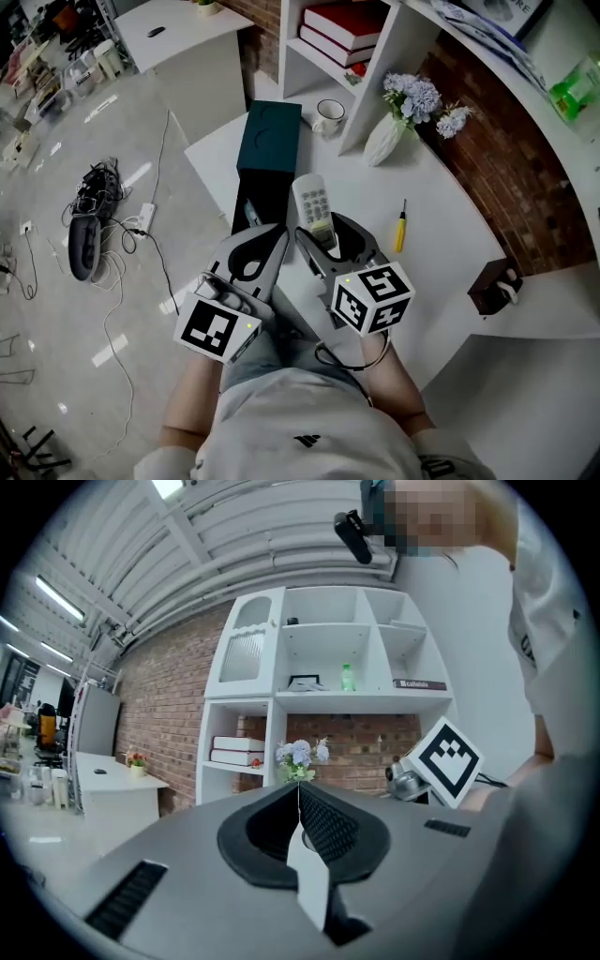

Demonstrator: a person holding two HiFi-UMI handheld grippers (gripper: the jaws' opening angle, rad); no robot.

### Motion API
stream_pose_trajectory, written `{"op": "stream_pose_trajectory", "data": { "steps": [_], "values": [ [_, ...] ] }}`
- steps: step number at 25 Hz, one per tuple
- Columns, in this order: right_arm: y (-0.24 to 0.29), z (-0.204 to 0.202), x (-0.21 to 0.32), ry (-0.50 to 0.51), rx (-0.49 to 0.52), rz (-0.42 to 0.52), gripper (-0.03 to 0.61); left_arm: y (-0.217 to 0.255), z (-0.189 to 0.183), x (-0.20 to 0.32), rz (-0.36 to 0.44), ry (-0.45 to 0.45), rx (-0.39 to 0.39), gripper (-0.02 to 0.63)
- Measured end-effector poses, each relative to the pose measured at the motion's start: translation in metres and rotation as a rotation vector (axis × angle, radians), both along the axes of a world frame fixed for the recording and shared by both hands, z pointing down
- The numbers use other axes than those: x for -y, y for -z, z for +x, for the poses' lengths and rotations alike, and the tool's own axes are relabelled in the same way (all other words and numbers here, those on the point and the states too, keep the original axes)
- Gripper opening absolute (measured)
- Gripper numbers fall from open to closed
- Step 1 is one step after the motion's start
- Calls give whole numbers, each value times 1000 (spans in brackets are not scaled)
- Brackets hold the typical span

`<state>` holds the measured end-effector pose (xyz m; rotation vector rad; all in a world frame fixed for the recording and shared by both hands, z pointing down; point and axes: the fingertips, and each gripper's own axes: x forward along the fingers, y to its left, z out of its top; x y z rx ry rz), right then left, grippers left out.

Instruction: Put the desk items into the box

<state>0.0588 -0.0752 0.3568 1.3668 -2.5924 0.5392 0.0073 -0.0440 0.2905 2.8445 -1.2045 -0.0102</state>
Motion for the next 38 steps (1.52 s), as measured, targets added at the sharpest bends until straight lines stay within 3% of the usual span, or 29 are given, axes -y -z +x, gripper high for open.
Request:
{"op": "stream_pose_trajectory", "data": {
  "steps": [11, 19, 29, 38],
  "values": [
    [0, -61, 0, 147, 5, -7, 262, 4, -61, -15, 18, 168, 18, 12],
    [-4, -107, 11, 171, -14, -17, 263, 4, -104, -11, 2, 187, 13, 13],
    [-30, -130, 35, 77, -56, -87, 263, 3, -140, 15, -1, 112, -12, 12],
    [-73, -124, 53, -41, -115, -179, 262, -14, -155, 38, -38, 17, -28, 12]
  ]
}}
